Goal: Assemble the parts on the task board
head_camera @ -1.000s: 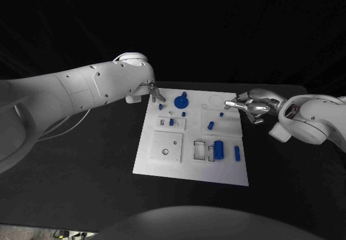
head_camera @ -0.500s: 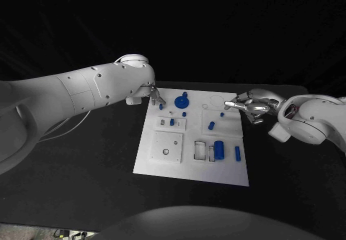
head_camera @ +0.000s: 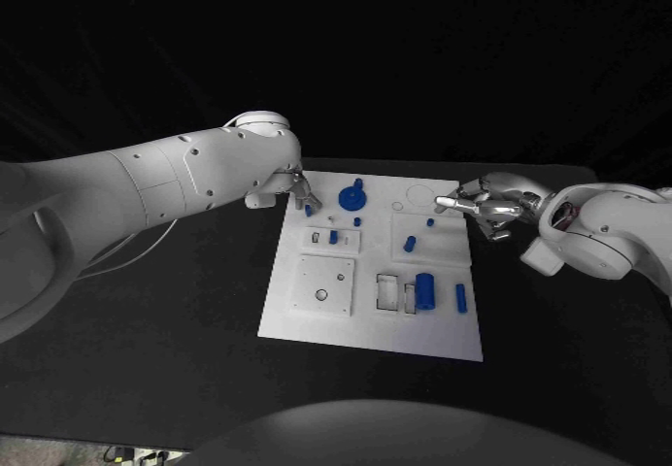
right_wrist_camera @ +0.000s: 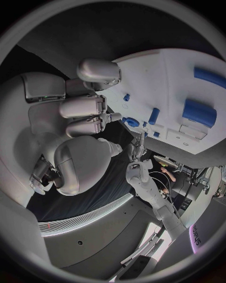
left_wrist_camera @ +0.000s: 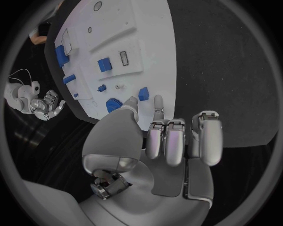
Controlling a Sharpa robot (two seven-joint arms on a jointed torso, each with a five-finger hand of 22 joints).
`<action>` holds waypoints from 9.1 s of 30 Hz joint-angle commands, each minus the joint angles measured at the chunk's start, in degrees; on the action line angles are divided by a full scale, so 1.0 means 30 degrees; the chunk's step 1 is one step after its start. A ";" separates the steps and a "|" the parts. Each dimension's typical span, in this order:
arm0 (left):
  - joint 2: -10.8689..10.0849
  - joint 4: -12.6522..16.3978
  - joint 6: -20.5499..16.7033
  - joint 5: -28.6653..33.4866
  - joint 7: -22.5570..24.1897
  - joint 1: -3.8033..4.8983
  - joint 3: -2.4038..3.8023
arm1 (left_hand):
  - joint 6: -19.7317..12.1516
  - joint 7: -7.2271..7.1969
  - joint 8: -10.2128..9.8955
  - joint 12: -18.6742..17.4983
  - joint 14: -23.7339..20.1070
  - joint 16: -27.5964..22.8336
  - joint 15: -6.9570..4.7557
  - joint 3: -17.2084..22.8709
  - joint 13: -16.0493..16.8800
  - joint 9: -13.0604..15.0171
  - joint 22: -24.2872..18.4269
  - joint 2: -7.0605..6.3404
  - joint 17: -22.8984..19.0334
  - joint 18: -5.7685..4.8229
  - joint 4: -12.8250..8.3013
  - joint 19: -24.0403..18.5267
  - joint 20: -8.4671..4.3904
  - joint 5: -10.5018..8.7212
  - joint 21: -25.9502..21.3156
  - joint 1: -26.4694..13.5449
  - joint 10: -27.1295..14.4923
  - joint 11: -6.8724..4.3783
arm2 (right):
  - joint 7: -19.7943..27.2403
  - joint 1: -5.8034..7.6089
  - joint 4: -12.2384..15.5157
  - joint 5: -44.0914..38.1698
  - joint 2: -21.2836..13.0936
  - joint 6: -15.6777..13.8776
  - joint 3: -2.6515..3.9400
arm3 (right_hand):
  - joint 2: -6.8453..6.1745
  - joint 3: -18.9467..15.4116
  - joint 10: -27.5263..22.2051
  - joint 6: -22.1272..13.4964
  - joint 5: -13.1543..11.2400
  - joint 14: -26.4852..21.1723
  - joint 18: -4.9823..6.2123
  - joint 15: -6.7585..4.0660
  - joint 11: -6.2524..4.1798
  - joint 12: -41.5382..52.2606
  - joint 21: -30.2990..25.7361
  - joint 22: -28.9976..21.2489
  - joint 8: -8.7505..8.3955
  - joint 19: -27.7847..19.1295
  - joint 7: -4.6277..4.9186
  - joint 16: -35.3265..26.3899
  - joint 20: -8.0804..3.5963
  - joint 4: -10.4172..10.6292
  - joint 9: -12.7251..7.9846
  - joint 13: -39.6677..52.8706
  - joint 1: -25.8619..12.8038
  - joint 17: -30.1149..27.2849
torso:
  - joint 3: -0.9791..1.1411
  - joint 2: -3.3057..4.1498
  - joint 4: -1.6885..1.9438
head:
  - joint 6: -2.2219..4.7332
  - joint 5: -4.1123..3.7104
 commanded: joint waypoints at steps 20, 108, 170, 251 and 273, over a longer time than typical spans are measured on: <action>-0.0058 0.0458 -0.0612 0.0115 0.0162 -0.0051 0.0013 | -0.0104 0.0132 -0.0383 0.0006 0.2011 0.0048 0.0003 -0.0357 0.5018 -0.0009 0.3406 0.0007 0.5025 0.0224 0.0037 -0.0023 -0.0021 -0.0044 -0.0094 0.0085 0.1953 0.0002 | 0.0124 -0.0026 -0.0135 -0.0131 0.0039 0.0384 0.0000 | 0.0064 -0.0115 0.1987 0.0053 0.0104 0.0728 0.0244 0.0093 0.0175 0.0070 -0.0136 0.2953 0.0004 -0.0128 0.0036 -0.0083 0.0018 -0.0064 -0.0019 0.4985 0.0007 0.3485 | -0.0003 -0.0025 0.0012 | 0.0003 0.0110; -0.0642 0.1638 -0.0480 -0.0371 -0.0110 -0.0116 0.0011 | -0.1271 -0.0620 0.3636 0.0006 0.2011 0.0048 -0.0486 0.0230 0.5018 0.7029 0.3554 0.0917 0.5025 0.0294 0.0045 -0.0102 -0.0468 0.4659 -0.0586 0.1266 0.1953 -0.0603 | -0.0111 -0.0124 -0.0448 -0.0122 0.0239 0.0710 -0.0002 | 0.0104 -0.0139 0.1987 0.0101 0.0132 0.0707 0.0256 0.0099 0.0191 0.0070 -0.0204 0.2937 0.0023 -0.0167 0.0061 -0.0103 0.0022 -0.0072 -0.0024 0.4985 0.0066 0.3460 | 0.0005 -0.0009 0.0005 | 0.0003 0.0155; -0.1569 0.2772 -0.1390 0.0103 -0.0222 0.0017 0.0014 | 0.0163 -0.0889 0.1765 0.0006 0.2011 0.0048 -0.0771 1.0324 0.5018 0.7844 0.3892 -0.2900 0.5025 0.0307 -0.1385 -0.0009 -0.0744 0.2400 -0.0931 0.2240 0.1953 -0.0899 | -0.0149 -0.0146 -0.0649 -0.0120 0.0296 0.0598 -0.0003 | 0.0200 -0.0146 0.1987 0.0203 0.0224 0.0677 0.0266 0.0114 0.0213 0.0070 -0.0265 0.2924 0.0066 -0.0197 0.0086 -0.0134 0.0031 -0.0059 -0.0020 0.4985 0.0120 0.3422 | 0.0060 -0.0120 0.0002 | 0.0003 0.0216; -0.1975 0.5598 -0.0467 -0.0672 -0.2269 -0.0376 -0.0696 | 0.0174 -0.0858 0.1345 0.0006 0.2011 0.0048 -0.0792 1.0835 0.5018 0.7576 0.3852 -0.2695 0.5025 0.0347 -0.1400 -0.0104 -0.0783 0.2101 -0.1129 0.1992 0.1953 -0.0897 | 0.0918 -0.0802 -0.0376 0.0079 -0.0010 -0.0319 -0.0004 | 0.0198 -0.0163 0.1987 0.0174 0.0319 0.0654 0.0280 0.0139 0.0248 0.0070 -0.0352 0.2901 0.0042 -0.0248 0.0126 -0.0156 0.0046 -0.0096 -0.0043 0.4985 0.0242 0.3396 | 0.0121 -0.0755 0.0272 | 0.0003 0.0276; -0.1724 0.5212 -0.0632 -0.0705 -0.2056 -0.0623 -0.0689 | 0.0101 -0.0808 0.1193 0.0006 0.2011 0.0048 -0.0782 1.0915 0.5018 0.7491 0.3829 -0.2642 0.5025 0.0365 -0.1485 -0.0154 -0.0781 0.2031 -0.1214 0.1943 0.1953 -0.0873 | 0.0959 -0.0803 -0.0396 0.0092 -0.0010 -0.0327 -0.0004 | 0.0207 -0.0174 0.1987 0.0171 0.0324 0.0637 0.0289 0.0144 0.0253 0.0070 -0.0393 0.2890 0.0039 -0.0275 0.0131 -0.0173 0.0050 -0.0082 -0.0047 0.4985 0.0246 0.3376 | 0.0112 -0.0753 0.0259 | 0.0003 0.0225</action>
